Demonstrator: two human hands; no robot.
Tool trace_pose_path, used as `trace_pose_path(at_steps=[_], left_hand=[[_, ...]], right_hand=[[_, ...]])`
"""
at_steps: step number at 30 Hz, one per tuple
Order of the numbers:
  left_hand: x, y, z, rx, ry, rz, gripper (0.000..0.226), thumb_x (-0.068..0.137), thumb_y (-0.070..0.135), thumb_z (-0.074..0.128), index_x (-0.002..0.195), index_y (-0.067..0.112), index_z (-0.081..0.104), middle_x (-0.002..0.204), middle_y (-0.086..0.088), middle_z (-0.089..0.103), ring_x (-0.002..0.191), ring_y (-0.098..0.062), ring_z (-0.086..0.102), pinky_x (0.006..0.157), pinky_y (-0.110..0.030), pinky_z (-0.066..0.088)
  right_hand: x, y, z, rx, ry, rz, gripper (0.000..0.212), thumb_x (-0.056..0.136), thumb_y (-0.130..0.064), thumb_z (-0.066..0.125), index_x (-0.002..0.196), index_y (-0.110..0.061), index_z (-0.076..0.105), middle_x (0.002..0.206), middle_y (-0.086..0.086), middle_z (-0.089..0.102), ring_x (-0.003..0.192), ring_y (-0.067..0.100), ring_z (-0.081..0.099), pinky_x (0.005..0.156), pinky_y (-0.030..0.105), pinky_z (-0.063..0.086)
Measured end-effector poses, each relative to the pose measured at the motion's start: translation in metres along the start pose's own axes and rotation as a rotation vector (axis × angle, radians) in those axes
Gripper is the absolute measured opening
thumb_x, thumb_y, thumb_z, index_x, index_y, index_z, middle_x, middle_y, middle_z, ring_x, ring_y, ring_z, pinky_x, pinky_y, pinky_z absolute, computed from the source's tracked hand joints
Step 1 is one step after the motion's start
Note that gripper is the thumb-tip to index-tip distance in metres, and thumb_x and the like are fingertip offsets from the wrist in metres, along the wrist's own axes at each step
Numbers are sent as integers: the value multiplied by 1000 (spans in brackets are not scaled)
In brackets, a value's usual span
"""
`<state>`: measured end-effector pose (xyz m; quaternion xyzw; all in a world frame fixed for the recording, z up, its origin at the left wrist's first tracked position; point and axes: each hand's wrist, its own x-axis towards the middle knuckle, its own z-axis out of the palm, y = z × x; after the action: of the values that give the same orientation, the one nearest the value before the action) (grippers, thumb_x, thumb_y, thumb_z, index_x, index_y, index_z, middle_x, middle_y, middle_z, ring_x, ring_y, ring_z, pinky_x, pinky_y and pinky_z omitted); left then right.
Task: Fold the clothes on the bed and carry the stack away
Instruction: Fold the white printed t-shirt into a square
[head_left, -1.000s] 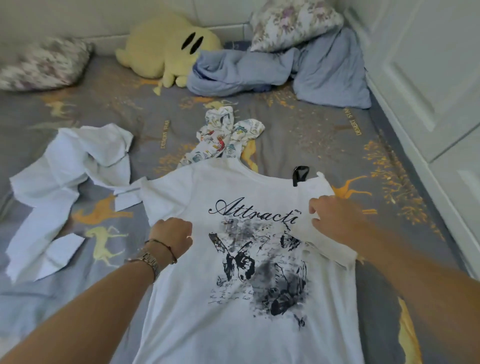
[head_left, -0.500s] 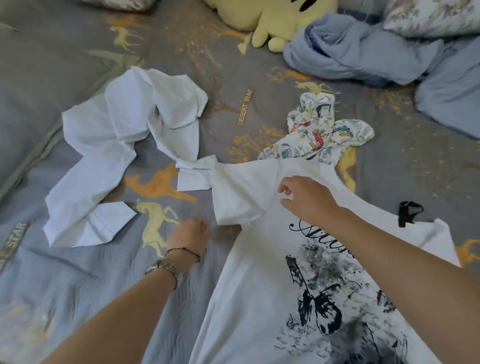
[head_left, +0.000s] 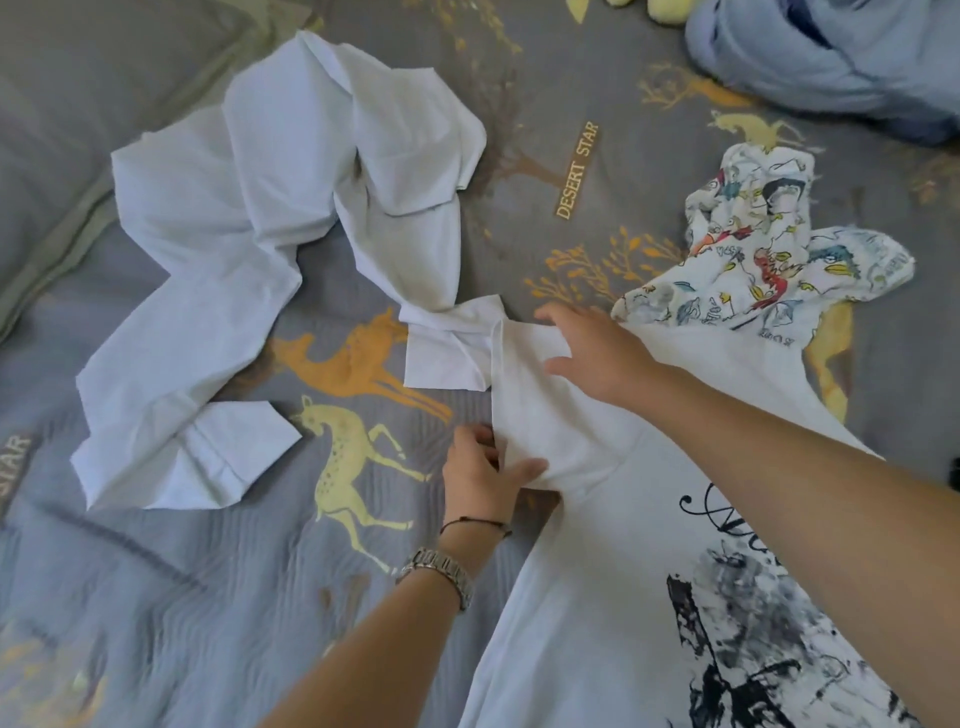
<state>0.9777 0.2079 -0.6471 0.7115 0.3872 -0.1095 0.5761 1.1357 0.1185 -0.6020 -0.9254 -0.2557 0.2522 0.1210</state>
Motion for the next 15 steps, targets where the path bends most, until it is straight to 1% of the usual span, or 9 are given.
trace_pose_path(at_steps=[1, 2, 4, 6, 9, 12, 14, 15], left_hand=[[1, -3, -2, -13, 0, 14, 54, 61, 25, 86, 98, 18, 47, 91, 0, 58, 81, -16, 57, 65, -14, 45], [1, -6, -3, -19, 4, 29, 54, 60, 26, 86, 98, 18, 48, 89, 3, 58, 77, -13, 56, 62, -12, 43], [0, -11, -2, -46, 17, 62, 52, 60, 25, 86, 98, 18, 51, 88, 4, 60, 73, -10, 56, 62, -14, 45], [-3, -15, -1, -85, 36, 92, 46, 62, 21, 85, 93, 22, 52, 86, 5, 60, 68, -5, 54, 61, -15, 46], [-7, -19, 3, -104, 75, 114, 42, 63, 19, 83, 90, 25, 52, 90, 4, 62, 69, -4, 55, 64, -17, 47], [-10, -20, 4, -143, 110, 112, 44, 62, 17, 84, 91, 25, 52, 87, 11, 62, 66, 3, 56, 61, -11, 46], [-12, -18, 3, -185, 120, 110, 45, 62, 14, 84, 91, 24, 52, 83, 12, 61, 64, 8, 57, 58, -7, 45], [-13, -18, 3, -198, 122, 111, 43, 62, 13, 84, 89, 25, 52, 80, 12, 62, 63, 9, 58, 57, -6, 45]], right_hand=[[6, -2, 3, 10, -18, -8, 54, 87, -21, 62, 135, -18, 38, 143, 2, 41, 130, 28, 36, 97, 44, 41], [12, -4, 5, 20, -35, -13, 55, 87, -21, 62, 135, -19, 37, 143, 3, 42, 130, 28, 36, 98, 46, 41], [22, -8, 10, 31, -68, -20, 56, 86, -22, 62, 136, -19, 36, 140, 4, 45, 129, 29, 39, 99, 46, 40], [28, -10, 14, 10, -85, -34, 50, 85, -22, 62, 131, -18, 41, 132, 6, 52, 122, 30, 45, 96, 45, 42], [29, -13, 15, 25, -26, -34, 34, 85, -21, 62, 117, -18, 49, 118, 5, 58, 105, 28, 54, 86, 40, 46], [24, -11, 9, 89, 41, -62, 20, 86, -20, 62, 104, -14, 58, 109, 7, 59, 99, 27, 55, 82, 40, 47], [16, -7, 0, 118, 61, -95, 8, 86, -20, 61, 87, -13, 58, 98, 10, 60, 89, 27, 55, 79, 42, 47], [10, -5, -4, 136, 72, -106, 11, 86, -21, 61, 80, -14, 56, 92, 10, 59, 85, 26, 54, 76, 41, 47]])
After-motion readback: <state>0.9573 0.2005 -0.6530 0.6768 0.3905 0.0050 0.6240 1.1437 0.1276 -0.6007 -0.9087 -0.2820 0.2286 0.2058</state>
